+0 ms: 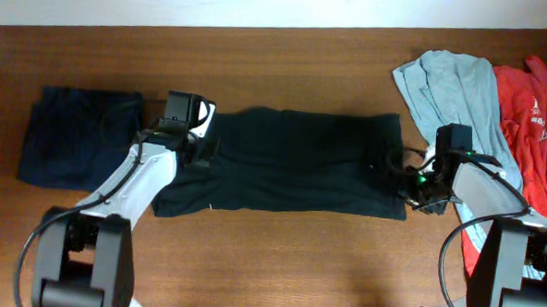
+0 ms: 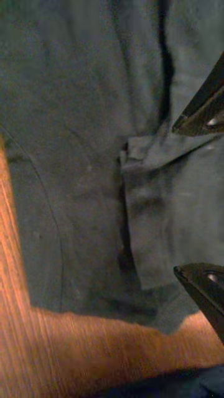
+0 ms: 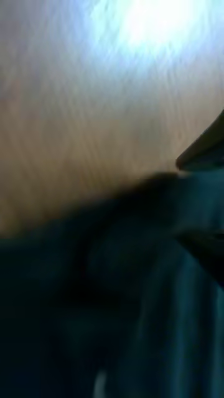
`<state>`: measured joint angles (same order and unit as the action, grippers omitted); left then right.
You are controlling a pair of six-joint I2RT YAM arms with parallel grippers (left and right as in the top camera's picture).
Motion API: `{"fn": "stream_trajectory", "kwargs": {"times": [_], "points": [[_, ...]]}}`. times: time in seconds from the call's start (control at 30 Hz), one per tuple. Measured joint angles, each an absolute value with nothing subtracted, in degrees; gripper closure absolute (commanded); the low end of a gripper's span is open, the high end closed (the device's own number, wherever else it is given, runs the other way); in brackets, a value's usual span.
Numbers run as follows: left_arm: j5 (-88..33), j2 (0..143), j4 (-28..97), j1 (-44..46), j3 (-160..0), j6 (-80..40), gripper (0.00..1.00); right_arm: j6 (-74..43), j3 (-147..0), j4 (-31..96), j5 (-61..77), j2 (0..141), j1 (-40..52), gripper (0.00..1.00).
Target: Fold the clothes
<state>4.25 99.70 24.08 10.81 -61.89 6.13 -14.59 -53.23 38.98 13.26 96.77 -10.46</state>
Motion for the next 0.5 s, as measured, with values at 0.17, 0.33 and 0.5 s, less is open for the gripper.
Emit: {"fn": "stream_trajectory", "kwargs": {"times": [0.17,0.33,0.5], "points": [[1.4,98.8,29.7,10.8,-62.2,5.9,0.47,-12.4,-53.2,33.8,20.4,96.6,-10.1,0.86],[0.3,98.7,34.6,10.8,-62.2,5.1,0.93,-13.5,-53.2,30.5,22.4,97.4,-8.5,0.96],[0.2,98.7,36.0,10.8,-62.2,4.0,0.96,-13.8,-53.3,24.4,23.7,102.6,-5.2,0.96]]}}
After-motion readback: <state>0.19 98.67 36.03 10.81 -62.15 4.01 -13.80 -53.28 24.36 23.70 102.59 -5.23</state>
